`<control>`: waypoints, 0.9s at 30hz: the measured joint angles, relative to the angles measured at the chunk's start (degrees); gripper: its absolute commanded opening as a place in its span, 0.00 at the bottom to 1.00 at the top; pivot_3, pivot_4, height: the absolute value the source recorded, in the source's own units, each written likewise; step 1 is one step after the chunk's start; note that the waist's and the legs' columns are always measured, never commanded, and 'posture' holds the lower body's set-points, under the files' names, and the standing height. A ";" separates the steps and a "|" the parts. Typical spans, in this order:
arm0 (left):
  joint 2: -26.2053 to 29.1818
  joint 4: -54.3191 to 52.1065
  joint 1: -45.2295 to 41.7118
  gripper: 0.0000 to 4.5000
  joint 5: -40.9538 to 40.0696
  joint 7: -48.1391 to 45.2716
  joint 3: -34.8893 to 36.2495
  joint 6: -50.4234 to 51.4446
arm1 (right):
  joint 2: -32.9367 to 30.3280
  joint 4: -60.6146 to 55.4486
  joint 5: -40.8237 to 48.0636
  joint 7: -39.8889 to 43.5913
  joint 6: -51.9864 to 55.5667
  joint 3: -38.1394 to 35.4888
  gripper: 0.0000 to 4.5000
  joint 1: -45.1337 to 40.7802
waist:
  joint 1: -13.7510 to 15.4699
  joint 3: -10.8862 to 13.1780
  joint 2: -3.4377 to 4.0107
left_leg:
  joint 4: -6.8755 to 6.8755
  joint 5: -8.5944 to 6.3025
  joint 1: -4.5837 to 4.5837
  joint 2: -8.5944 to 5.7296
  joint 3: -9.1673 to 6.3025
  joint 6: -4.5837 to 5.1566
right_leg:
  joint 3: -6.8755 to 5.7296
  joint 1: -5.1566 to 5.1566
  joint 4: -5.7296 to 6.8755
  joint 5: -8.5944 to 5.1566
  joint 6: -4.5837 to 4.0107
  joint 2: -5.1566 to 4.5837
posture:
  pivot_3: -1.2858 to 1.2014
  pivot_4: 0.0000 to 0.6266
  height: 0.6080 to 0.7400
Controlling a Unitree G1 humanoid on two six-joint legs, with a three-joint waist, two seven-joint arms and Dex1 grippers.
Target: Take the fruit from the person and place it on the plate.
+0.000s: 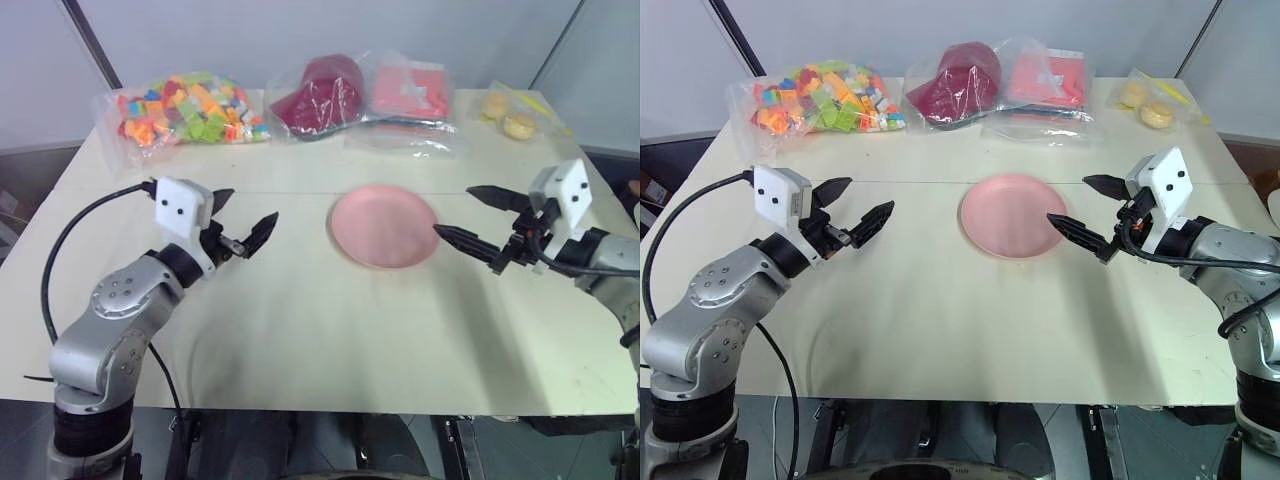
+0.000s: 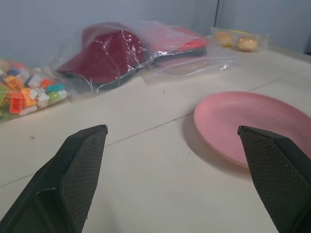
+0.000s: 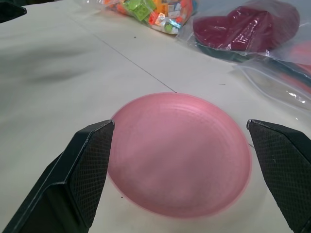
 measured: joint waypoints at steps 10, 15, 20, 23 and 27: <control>0.00 1.19 -0.55 1.00 0.78 -0.37 -0.39 -0.33 | 0.05 0.00 -0.49 -0.17 -0.04 0.45 0.99 -0.22 | 0.00 0.00 0.00 | 0.00 0.00 0.00 0.00 0.00 -0.01 | 0.00 0.00 0.00 0.00 0.00 0.00 | 0.52 0.24 1.00; 0.00 1.46 -0.79 1.00 1.24 -0.59 -0.42 -0.45 | 0.07 0.00 -0.49 -0.49 -0.03 0.45 0.99 -0.22 | 0.00 0.00 0.00 | 0.00 0.01 0.00 0.00 0.00 -0.01 | 0.00 0.00 0.00 0.00 0.00 0.00 | 0.52 0.24 1.00; -0.01 1.79 -1.39 1.00 1.38 -0.81 -0.42 -0.61 | 0.54 0.00 -0.41 -1.32 -0.02 0.45 0.99 -0.54 | 0.00 0.00 0.00 | 0.00 0.01 0.00 0.00 0.00 -0.01 | 0.00 0.00 0.00 0.00 0.00 0.00 | 0.52 0.24 1.00; -0.02 2.07 -1.68 1.00 1.42 -0.86 -0.43 -0.92 | 1.05 -0.02 -0.30 -2.17 -0.01 0.45 0.99 -1.49 | -0.04 0.00 0.00 | 0.00 0.01 0.00 0.00 0.00 -0.02 | 0.00 0.00 0.00 0.00 0.00 0.01 | 0.52 0.24 1.00; -0.14 2.26 -1.92 1.00 1.79 -0.85 -0.57 -1.49 | 3.56 -0.02 0.81 -4.37 0.98 0.82 0.99 -4.48 | -0.11 0.00 0.00 | 0.00 0.03 0.00 0.01 0.00 -0.05 | 0.00 -0.01 0.00 0.00 0.00 0.01 | 0.52 0.24 1.00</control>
